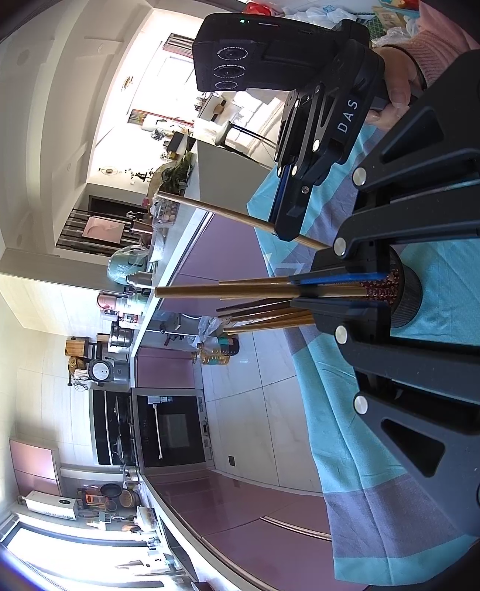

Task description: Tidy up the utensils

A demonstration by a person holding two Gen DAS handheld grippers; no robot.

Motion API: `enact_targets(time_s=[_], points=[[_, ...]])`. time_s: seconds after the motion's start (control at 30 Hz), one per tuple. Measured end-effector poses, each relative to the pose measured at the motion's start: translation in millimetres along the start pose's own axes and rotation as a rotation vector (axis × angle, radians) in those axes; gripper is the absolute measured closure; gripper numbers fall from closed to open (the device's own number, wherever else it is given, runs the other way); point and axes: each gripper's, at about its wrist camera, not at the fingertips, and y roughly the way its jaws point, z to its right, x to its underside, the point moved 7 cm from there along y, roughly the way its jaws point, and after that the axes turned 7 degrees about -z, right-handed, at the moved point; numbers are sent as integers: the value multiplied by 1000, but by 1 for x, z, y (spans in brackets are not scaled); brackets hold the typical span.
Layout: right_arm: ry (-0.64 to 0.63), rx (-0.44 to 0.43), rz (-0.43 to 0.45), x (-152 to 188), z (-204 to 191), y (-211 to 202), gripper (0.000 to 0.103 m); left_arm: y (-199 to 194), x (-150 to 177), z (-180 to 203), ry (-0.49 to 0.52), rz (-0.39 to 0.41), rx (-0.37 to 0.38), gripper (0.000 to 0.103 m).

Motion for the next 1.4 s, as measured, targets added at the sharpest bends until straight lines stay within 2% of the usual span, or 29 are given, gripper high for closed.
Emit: enact_targets(time_s=[1.4], points=[[10, -4, -45, 11, -3, 14, 97, 9, 7, 8, -5, -48, 1, 96]])
